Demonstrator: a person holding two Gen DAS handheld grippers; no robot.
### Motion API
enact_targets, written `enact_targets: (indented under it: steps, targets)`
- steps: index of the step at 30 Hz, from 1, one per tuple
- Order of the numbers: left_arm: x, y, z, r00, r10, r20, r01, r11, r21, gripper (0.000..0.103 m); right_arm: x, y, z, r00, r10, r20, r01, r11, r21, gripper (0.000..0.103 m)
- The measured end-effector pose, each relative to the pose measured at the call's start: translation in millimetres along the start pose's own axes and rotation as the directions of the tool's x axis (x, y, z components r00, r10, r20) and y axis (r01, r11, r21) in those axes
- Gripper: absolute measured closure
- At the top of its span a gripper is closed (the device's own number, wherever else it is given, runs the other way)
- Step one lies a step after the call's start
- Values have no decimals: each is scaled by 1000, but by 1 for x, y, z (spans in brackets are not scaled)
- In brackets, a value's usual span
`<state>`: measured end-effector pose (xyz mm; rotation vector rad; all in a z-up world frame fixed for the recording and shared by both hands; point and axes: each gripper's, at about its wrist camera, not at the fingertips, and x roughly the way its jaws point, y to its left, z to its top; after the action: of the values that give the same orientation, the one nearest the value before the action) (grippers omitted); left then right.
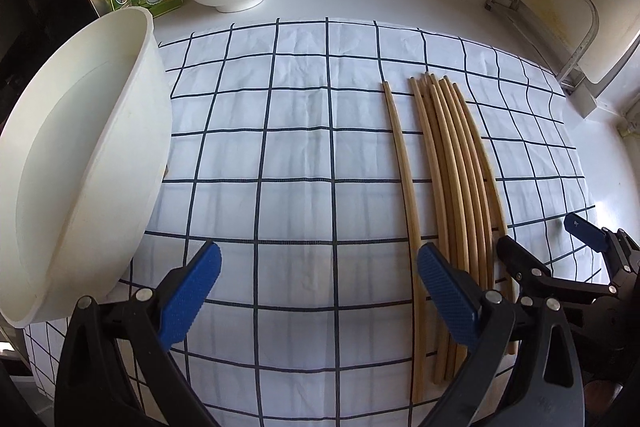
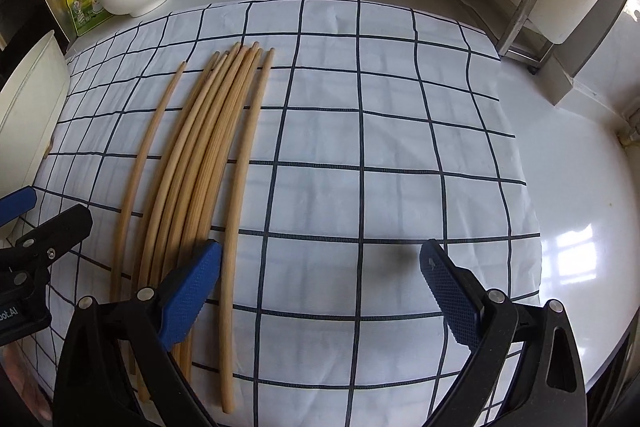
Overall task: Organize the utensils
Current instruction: 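Move both tools down toward the row of wooden chopsticks, then close the left tool on one chopstick while the right tool closes on another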
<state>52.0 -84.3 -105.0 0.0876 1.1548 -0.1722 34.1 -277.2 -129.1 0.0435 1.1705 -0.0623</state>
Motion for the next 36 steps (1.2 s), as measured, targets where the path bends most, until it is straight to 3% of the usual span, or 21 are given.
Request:
enact_targets:
  steps: [11,20,25,27,31,33,35,36]
  targets:
    - [8,-15,-3,1000,-4,-13,5,1000,18,6,-3,-27,-4,1000,-6,17,6,999,32,9]
    - [22,-15,-6,998,38,-40,-37,999,17,6,-3,-15,-4,999,-4,46,5,1000,-9,9]
    - [22,-16,-7,999,40,-18,-39,999,28,9,-2,-9,-3,997,2,72,1,999,-36,9]
    - [19,-17,-9,1000,17,-4,-17,999,35,21,-4,-7,-5,996,16,87,-11,998,-54,14]
    - [10,-27,-11,1000,-4,11,3,998,70,43,-8,-1,-6,993,74,92,-66,994,-81,39]
    - [8,-33,-11,1000,-17,12,15,995,96,67,-10,4,-6,991,88,96,-78,991,-110,52]
    - [6,-38,-11,999,-32,2,32,994,104,86,-12,9,-6,991,98,96,-85,988,-132,77]
    - [6,-39,-11,999,-45,-4,45,993,107,96,-12,11,-5,991,97,94,-84,987,-138,83]
